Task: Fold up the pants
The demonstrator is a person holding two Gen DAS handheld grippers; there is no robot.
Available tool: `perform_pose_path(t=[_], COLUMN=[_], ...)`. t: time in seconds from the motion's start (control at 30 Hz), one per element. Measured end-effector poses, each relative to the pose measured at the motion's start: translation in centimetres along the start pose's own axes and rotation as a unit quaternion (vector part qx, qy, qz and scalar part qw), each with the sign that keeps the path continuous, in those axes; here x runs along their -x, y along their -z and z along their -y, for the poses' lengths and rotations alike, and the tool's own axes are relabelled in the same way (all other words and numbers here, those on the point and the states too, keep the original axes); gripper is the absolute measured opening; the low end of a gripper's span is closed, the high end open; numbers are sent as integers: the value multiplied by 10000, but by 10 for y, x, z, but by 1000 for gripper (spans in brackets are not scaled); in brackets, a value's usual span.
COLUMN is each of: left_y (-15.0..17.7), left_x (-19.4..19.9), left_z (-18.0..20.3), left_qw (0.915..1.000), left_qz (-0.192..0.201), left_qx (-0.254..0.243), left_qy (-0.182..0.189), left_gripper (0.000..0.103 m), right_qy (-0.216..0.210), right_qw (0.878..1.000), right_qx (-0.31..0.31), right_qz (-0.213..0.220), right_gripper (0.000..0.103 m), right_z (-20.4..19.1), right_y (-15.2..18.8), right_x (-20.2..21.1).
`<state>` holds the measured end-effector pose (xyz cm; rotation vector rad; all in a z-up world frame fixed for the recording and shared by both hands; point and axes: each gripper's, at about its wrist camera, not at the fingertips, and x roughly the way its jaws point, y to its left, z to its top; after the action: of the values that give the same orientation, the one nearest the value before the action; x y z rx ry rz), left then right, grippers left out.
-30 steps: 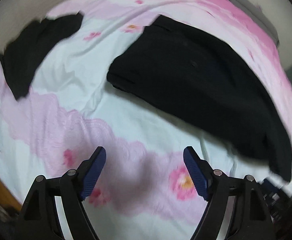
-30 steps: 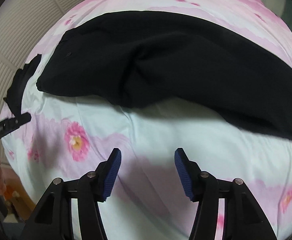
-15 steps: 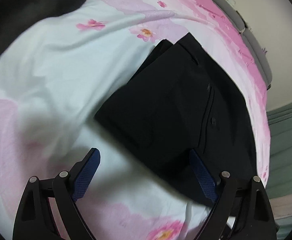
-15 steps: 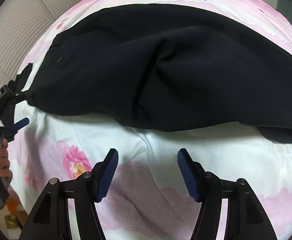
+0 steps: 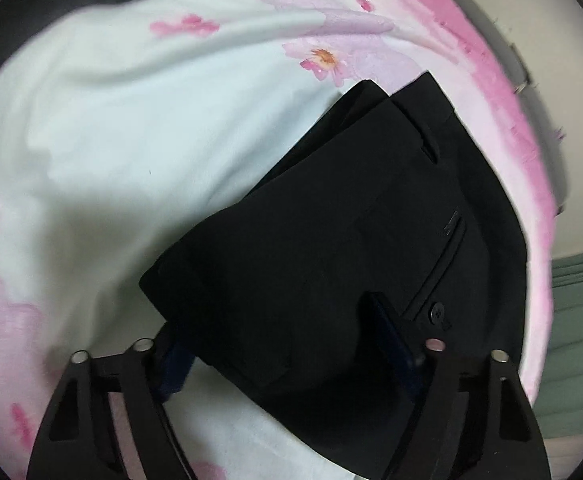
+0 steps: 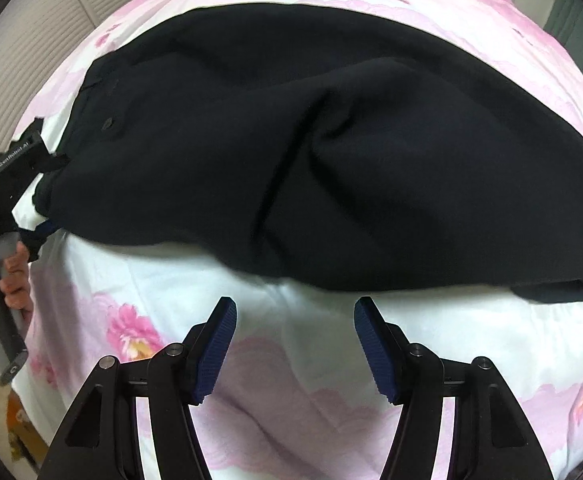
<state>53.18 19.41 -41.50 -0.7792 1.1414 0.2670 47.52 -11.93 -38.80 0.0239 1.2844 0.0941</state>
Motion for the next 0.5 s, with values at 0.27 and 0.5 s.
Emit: perform_pose_path(t=[0.27,0.5], left_y=[-12,-52], left_x=[56,80], left_z=[49,56], left_qw=[9885,9847], left_qz=[753,909], left_qx=[-1245,-1404], left_qy=[-416,-487], left_gripper=[42,38], right_qy=[-156,-720], right_qw=[9996,9964], right_qx=[255,307], right_qz=[-21,-316], right_gripper=[55,45], right_z=[6,-5], right_y=[-2,-16], right_x=[15,4])
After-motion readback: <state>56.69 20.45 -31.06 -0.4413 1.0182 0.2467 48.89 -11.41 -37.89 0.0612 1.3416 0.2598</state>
